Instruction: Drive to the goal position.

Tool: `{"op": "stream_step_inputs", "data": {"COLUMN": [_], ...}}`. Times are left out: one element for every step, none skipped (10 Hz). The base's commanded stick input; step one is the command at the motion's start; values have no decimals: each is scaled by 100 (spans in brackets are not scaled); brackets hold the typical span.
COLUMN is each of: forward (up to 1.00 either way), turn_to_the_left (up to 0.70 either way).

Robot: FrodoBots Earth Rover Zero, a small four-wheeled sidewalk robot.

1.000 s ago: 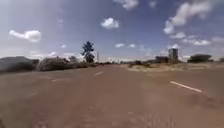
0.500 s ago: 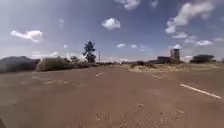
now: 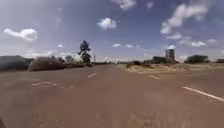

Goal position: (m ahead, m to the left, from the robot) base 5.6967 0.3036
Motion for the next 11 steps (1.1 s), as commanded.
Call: {"op": "stream_step_inputs", "data": {"forward": [100, 100, 100, 100, 100, 100, 100, 100, 100, 100, 100], "turn_to_the_left": [1, 1, 1, 1, 1, 1, 1, 1, 1, 1, 1]}}
